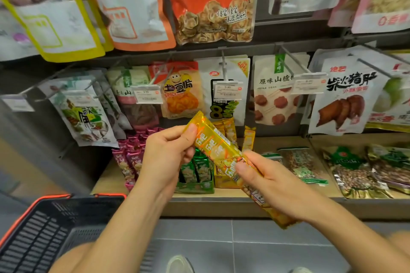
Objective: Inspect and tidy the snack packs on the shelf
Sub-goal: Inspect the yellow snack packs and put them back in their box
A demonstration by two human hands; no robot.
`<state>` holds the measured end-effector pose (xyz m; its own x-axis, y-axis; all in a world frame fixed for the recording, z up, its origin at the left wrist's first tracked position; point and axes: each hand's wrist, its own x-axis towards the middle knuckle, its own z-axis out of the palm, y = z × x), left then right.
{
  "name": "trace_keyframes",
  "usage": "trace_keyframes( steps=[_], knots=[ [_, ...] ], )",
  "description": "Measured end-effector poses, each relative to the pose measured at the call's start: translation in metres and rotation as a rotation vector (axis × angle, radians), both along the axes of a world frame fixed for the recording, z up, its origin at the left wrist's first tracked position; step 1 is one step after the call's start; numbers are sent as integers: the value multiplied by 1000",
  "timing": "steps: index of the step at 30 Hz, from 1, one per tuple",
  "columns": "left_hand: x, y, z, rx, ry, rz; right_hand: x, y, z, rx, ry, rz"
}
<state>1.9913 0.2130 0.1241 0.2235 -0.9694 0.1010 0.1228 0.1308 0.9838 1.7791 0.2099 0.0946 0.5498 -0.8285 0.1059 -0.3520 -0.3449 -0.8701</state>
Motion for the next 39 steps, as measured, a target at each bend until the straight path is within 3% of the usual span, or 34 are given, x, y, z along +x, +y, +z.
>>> trace_keyframes(
  steps=[4,9,14,17,24,30,39],
  knots=[
    [3,0,-1,-3,-51,67,0,2,-1,-103,52,-27],
    [6,2,1,-1,-90,-55,2,5,-5,-155,154,-106],
    [-3,2,-4,-20,-209,124,5,7,-7,-306,278,-173],
    [-2,1,-5,-20,-191,158,6,8,-6,-240,249,-136],
    [4,-3,-8,-62,-55,176,3,3,-3,176,14,98],
    [2,-6,-12,-21,-100,54,15,9,-6,231,-152,-15],
    [-19,-6,-20,72,219,-21,33,15,-16,258,-199,-145]
  ],
)
